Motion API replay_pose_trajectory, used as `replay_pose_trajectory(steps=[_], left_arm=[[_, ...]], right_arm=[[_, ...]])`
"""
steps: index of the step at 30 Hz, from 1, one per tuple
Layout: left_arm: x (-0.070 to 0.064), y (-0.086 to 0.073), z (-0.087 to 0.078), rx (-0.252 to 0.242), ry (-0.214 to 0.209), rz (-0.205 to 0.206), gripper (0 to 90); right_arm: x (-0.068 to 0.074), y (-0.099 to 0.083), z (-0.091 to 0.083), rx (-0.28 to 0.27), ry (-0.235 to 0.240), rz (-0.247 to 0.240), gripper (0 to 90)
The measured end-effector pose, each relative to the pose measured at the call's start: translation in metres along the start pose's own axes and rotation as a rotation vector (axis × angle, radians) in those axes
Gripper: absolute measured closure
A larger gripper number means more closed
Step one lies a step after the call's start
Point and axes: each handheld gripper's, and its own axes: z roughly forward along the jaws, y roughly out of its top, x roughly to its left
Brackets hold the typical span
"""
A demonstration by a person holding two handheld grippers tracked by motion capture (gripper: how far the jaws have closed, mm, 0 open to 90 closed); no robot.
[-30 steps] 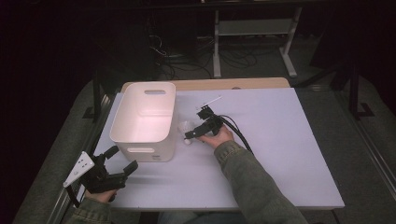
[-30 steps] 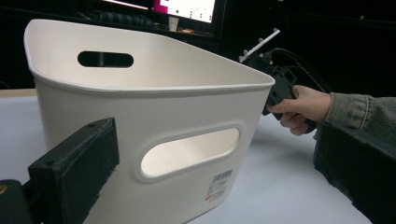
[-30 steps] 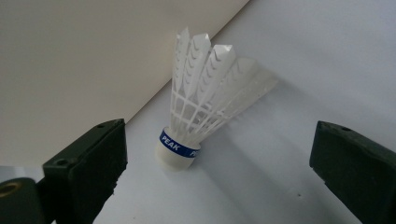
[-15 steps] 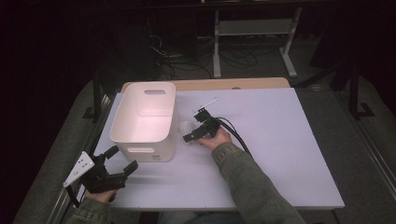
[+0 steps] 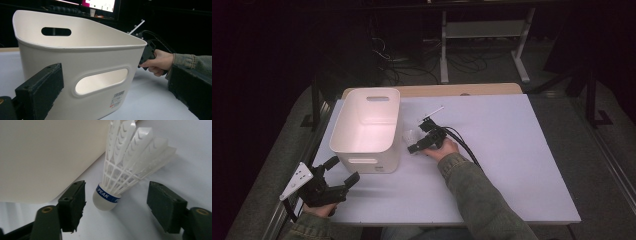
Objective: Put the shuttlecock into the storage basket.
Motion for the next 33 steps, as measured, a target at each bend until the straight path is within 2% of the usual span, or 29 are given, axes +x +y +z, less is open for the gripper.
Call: replay_pose_trajectory(steps=[8, 10, 17, 20, 25, 27, 28, 33], left_arm=[[0.0001, -0.0001, 0.0000, 0.001, 0.000, 0.001, 0.0], [0.0001, 0.0000, 0.0000, 0.000, 0.000, -0.001, 0.0], [0.0002, -0.0001, 0.0001, -0.002, -0.001, -0.001, 0.0], [0.0001, 0.0000, 0.0000, 0.001, 0.000, 0.001, 0.0], [0.0001, 0.0000, 0.0000, 0.000, 0.001, 0.000, 0.0], [0.0000, 0.0000, -0.0001, 0.000, 0.000, 0.000, 0.0], [-0.0001, 0.0000, 0.0000, 0.000, 0.000, -0.001, 0.0], [0.0001, 0.0000, 0.0001, -0.004, 0.000, -0.003, 0.0]], right_arm=[[0.0005, 0.0020, 0.0022, 0.007, 0.003, 0.001, 43.0], [-0.0002, 0.0028, 0.0028, 0.011, -0.005, 0.009, 44.8], [-0.0022, 0.0031, 0.0035, 0.007, 0.018, 0.042, 52.4], [-0.0018, 0.0035, 0.0042, 0.011, 0.009, 0.052, 54.9], [-0.0017, 0.0040, 0.0044, 0.023, 0.029, 0.070, 62.2], [-0.0023, 0.0037, 0.0045, 0.022, 0.028, 0.073, 62.7], [-0.0024, 0.0038, 0.0041, 0.023, 0.036, 0.091, 62.9], [-0.0057, 0.0037, 0.0021, 0.016, 0.034, 0.122, 63.2]])
